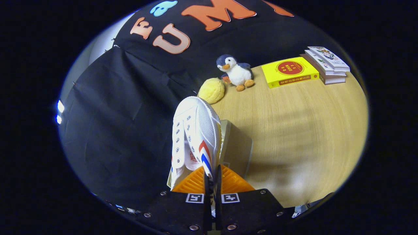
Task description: Open the storage box then place both shoes into the box .Put the left shoe in first, then the right shoe, with the right side of both shoes facing outward in a uniform manner.
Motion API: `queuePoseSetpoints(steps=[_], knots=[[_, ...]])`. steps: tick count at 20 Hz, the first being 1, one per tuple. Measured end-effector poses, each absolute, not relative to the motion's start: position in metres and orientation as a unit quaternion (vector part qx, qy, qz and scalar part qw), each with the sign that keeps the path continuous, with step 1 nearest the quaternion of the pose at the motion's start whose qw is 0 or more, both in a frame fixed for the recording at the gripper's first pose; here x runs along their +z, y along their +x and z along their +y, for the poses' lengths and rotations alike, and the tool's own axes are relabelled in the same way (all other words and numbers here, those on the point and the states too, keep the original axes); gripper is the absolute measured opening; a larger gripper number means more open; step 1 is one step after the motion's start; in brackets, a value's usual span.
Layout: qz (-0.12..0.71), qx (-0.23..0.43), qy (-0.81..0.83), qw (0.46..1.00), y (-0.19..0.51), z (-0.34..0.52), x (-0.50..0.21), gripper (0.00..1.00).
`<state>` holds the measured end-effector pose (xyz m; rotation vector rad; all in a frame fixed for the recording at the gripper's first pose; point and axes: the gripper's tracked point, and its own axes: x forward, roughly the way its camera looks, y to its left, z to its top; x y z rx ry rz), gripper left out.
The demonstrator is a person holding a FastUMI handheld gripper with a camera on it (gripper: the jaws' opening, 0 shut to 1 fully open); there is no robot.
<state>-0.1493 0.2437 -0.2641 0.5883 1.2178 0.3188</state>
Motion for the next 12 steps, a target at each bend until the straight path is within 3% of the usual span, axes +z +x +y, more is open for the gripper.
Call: queuePoseSetpoints(steps=[5,9,12], knots=[[0.596,0.12,0.269,0.747,-0.159,0.295,-0.289,0.05],[0.635,0.058,0.223,0.738,-0.177,0.296,-0.314,0.05],[0.64,0.037,0.24,0.729,-0.178,0.303,-0.317,0.11]])
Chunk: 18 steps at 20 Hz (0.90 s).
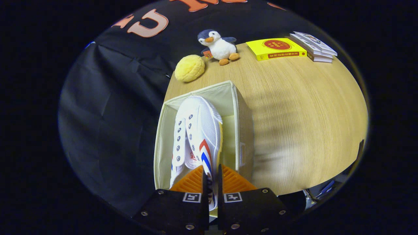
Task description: Open the storage box then place both shoes into the box .Put the left shoe in first, then the right shoe, with the right side of both shoes facing outward in a uniform manner.
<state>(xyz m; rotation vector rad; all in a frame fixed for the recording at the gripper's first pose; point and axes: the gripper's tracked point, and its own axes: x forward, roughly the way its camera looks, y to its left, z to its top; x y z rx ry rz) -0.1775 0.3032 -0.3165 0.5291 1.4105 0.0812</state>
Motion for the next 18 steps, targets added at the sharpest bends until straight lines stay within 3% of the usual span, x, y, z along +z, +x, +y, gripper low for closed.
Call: queuePoseSetpoints(steps=[1,4,6,8,18], knots=[[0.637,0.039,0.246,0.729,-0.175,0.305,-0.314,0.14],[0.629,0.065,0.25,0.734,-0.166,0.31,-0.306,0.39],[0.591,0.094,0.275,0.752,-0.15,0.314,-0.281,0.55],[0.556,0.113,0.26,0.781,-0.136,0.299,-0.254,0.64],[0.384,0.119,0.143,0.904,-0.083,0.169,-0.173,0.94]])
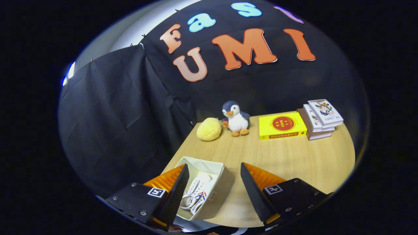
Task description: Open the storage box then place both shoes into the box .Put the left shoe in first, then the right shoe, with the right side of both shoes facing outward in a uniform manner.
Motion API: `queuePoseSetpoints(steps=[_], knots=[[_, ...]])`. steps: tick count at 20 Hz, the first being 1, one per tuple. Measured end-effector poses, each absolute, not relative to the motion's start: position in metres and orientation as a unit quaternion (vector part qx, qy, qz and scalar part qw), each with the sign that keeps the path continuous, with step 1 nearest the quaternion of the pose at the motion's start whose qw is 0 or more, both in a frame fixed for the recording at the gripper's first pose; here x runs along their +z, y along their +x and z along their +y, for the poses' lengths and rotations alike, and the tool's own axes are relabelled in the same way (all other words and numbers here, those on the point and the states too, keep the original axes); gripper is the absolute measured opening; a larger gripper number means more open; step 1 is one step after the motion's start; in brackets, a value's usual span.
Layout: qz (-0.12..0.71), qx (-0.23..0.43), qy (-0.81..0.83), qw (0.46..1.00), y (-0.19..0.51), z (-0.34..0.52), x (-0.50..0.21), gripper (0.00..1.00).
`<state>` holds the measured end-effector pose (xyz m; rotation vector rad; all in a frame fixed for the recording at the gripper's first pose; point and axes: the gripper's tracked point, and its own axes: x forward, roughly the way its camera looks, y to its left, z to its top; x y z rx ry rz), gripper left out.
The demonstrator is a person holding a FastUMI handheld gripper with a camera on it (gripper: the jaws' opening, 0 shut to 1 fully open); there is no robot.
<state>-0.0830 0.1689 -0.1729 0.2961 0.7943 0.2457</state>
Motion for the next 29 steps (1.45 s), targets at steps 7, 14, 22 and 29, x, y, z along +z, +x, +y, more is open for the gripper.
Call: queuePoseSetpoints(steps=[7,14,22,29], knots=[[0.271,0.068,0.074,0.957,-0.056,0.075,-0.127,0.97],[0.171,0.047,0.029,0.984,-0.048,0.021,-0.093,0.98],[0.133,0.036,-0.041,0.99,-0.049,0.011,-0.103,0.99],[0.097,0.035,-0.046,0.994,-0.046,0.011,-0.098,0.98]])
